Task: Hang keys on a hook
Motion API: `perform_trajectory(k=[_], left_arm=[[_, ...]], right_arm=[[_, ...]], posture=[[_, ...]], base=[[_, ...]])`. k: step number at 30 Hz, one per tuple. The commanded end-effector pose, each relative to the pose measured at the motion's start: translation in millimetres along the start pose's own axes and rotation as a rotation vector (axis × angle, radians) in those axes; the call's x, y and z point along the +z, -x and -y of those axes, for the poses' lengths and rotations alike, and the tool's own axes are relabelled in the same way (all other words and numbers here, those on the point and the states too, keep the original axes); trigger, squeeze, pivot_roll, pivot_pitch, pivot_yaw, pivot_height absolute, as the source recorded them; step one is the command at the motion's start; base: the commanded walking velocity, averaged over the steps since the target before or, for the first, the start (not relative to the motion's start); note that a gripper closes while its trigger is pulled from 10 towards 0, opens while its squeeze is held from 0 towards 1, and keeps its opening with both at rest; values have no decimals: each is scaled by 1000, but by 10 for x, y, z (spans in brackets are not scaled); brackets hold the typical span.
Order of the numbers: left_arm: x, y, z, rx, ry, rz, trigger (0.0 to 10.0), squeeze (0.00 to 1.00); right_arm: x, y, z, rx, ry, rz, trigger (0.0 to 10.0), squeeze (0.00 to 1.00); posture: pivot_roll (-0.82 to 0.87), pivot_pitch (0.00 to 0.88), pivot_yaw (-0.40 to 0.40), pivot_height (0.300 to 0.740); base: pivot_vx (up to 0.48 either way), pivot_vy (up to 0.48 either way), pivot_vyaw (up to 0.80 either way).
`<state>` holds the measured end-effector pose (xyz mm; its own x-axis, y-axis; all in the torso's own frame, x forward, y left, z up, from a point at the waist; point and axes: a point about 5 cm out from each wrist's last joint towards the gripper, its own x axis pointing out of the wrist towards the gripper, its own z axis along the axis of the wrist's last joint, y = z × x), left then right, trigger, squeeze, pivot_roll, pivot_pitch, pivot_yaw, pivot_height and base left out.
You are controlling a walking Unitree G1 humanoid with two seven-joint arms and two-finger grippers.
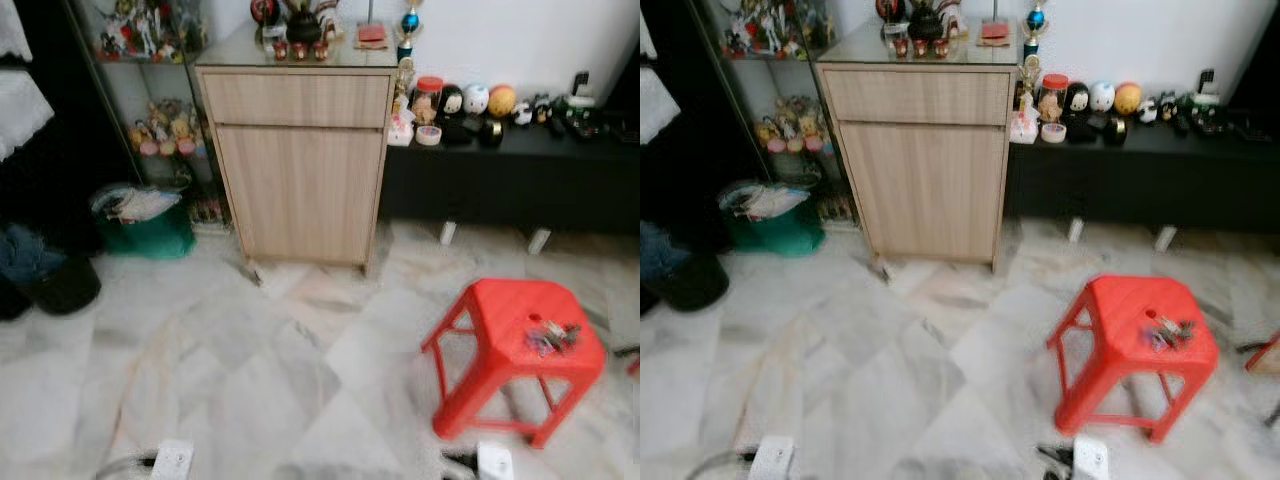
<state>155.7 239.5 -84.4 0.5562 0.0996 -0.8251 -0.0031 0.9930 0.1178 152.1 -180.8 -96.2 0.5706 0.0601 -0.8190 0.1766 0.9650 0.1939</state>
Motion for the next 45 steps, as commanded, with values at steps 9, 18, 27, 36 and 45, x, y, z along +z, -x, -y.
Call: perform_trajectory(k=[9,18,27,36,45], left_arm=[[10,-12,68,-15,4,-1,10000,0],[3,-13,84,-16,10,-2,10000,0],[8,-15,91,-13,17,-2,10000,0],[60,-24,90,-13,38,19,10000,0],[77,-29,97,-16,49,21,10000,0]], right_arm=[[33,15,94,-25,5,7,10000,0],[42,17,107,-25,9,8,10000,0],[56,15,111,-24,14,9,10000,0],[73,9,95,-20,9,17,10000,0],[81,7,96,-26,-1,20,10000,0]], posture=[[80,0,2,740],[81,0,-6,740],[80,0,-11,740],[77,0,-8,740],[73,0,-1,740]], base=[[0,-371,0],[0,-372,0],[0,-356,0],[0,-29,0],[0,0,0]])
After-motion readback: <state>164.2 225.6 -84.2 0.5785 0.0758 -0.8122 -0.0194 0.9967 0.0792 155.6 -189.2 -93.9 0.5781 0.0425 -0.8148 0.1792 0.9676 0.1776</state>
